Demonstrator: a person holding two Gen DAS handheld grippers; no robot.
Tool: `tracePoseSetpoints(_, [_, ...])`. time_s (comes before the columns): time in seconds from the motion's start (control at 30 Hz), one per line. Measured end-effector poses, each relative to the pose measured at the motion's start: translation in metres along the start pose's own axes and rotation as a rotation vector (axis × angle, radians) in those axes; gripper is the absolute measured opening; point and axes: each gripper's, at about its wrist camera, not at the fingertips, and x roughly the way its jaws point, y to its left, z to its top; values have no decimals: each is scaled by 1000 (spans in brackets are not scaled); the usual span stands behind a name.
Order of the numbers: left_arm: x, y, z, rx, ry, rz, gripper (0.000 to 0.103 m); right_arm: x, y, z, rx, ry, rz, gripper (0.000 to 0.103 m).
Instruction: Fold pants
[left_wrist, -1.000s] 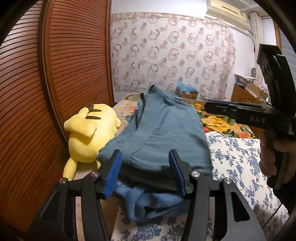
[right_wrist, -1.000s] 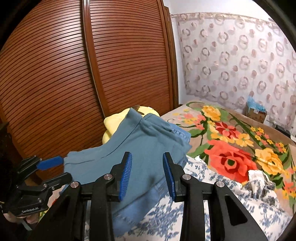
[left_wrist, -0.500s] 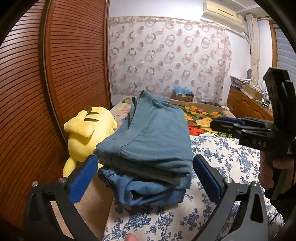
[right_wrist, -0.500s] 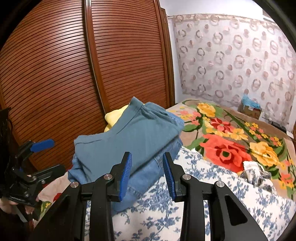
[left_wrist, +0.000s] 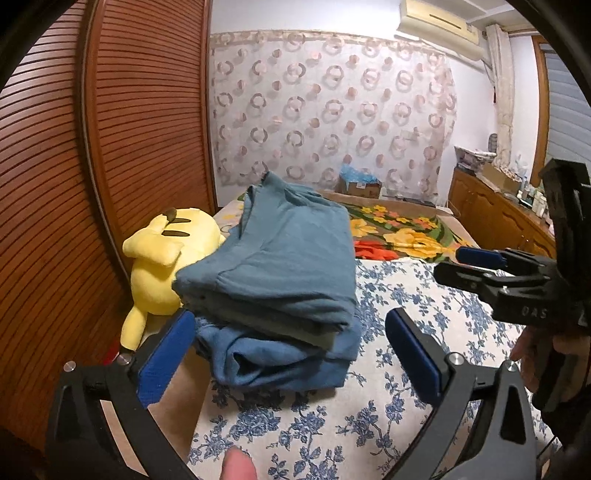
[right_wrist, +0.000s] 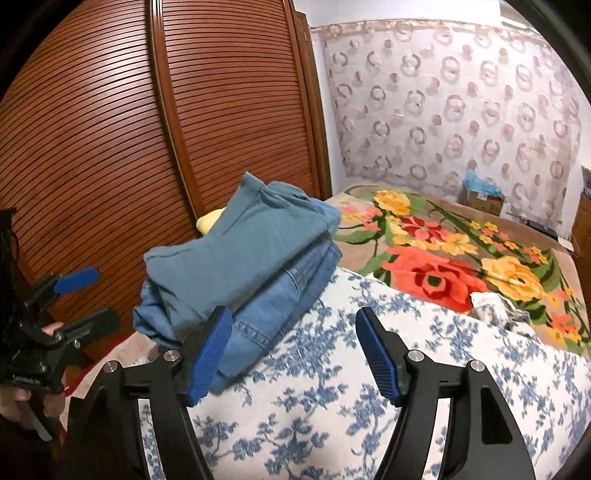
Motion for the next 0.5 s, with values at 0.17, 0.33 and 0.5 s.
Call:
tracePoseSetpoints(0.17, [-1,-11,-5,11,9,-4,103,-20,1,-12,25,-8,-35,79])
tracePoseSetpoints(0.33, [-2,-32,-11,34,20,-42,103,-44,2,-28,37,-8,-71,83])
tracePoseSetpoints(0.5, [-5,-54,-16,46,28,-95,103,-71,5,-46,52,-14,-121,89])
